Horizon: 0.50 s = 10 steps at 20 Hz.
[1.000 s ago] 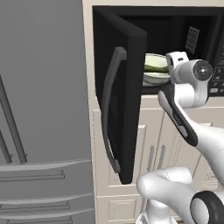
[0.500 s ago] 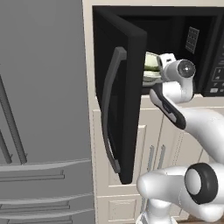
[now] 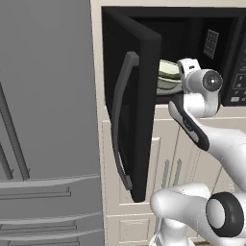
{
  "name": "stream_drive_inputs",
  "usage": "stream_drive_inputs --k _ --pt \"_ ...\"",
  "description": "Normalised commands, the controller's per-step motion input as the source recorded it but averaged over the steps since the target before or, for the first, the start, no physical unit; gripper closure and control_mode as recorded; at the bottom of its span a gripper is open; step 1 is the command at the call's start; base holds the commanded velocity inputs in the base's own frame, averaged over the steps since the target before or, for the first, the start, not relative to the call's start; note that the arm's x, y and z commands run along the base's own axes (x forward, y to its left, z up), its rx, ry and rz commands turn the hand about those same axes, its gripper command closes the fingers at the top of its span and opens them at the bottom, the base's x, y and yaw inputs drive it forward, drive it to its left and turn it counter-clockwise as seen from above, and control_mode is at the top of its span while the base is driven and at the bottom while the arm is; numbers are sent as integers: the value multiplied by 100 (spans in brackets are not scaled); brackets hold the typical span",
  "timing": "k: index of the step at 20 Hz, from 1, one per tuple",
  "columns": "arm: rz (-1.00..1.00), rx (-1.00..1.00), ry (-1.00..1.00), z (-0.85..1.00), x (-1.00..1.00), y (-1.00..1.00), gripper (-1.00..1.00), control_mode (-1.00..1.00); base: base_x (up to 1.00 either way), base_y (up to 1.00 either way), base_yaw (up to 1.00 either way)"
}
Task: Pick the squash from the sink and place it in the bowl. Then pick the bowl and place it in the microwave. Then close the microwave door and press the start button.
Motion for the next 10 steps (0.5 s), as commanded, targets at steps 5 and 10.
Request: stream_drive_inputs --k 5,10 --pt "0 0 -7 15 -32 -1 -100 -100 0 0 0" --pt "1 3 -8 41 -96 0 -100 -100 0 0 0"
